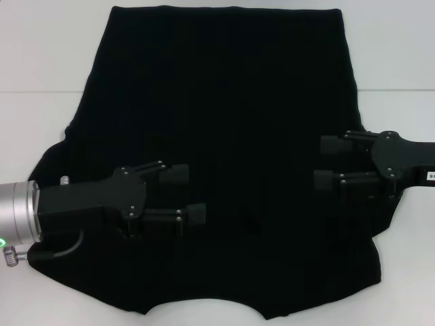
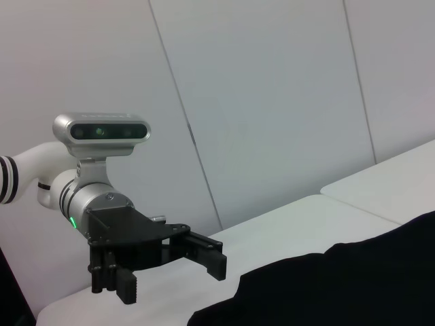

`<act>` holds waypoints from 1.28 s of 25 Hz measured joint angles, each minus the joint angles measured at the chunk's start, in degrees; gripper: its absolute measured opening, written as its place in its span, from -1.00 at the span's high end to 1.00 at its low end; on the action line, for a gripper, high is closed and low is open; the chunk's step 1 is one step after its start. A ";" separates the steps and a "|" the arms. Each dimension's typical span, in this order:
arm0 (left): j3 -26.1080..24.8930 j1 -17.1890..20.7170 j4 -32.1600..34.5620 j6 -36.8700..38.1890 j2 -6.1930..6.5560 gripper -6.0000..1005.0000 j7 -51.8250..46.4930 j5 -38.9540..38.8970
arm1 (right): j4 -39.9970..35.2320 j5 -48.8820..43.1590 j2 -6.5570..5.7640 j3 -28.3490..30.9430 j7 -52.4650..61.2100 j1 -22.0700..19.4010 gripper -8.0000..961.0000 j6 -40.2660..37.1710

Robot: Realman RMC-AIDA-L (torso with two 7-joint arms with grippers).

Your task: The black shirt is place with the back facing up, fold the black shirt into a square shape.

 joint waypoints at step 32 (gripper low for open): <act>-8.49 -0.56 4.23 -20.13 1.83 -0.87 -21.14 5.23 | 0.50 0.10 0.76 1.27 0.60 1.04 -0.90 2.21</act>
